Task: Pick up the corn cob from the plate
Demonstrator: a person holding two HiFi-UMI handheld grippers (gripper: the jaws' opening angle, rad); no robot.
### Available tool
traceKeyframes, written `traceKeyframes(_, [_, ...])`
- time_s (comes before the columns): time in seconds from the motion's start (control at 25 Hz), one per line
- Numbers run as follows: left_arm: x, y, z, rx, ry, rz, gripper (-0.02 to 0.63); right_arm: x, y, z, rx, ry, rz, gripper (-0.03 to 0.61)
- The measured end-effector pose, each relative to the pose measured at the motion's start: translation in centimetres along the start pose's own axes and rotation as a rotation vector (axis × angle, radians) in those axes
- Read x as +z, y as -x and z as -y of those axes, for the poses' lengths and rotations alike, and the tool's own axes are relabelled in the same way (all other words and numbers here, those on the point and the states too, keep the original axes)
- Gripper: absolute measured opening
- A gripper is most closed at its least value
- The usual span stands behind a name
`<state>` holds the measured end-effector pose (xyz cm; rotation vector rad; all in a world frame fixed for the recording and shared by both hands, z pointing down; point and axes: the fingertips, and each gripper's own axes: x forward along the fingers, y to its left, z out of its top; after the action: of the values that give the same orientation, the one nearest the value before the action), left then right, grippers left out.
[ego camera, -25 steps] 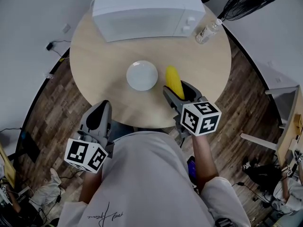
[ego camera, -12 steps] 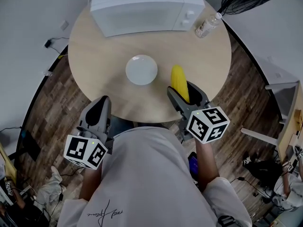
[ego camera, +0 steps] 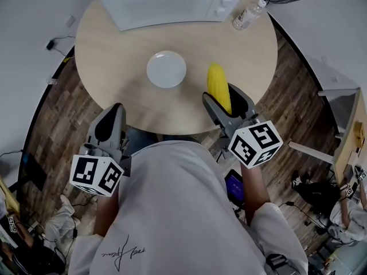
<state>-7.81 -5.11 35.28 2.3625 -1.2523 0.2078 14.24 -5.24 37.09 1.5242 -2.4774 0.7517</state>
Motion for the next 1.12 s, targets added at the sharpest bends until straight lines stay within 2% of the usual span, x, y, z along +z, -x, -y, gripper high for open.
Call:
traceKeyframes(0.72, [-0.4,0.7,-0.3,0.01,0.014,0.003,-0.009,-0.8,-0.1,-0.7,0.018,0.023,-0.024,0.267])
traceKeyframes(1.12, [-0.4,-0.4,0.2,-0.011,0.006,-0.016,-0.009,-0.7,-0.3,0.1,0.012,0.01,-0.026,0.267])
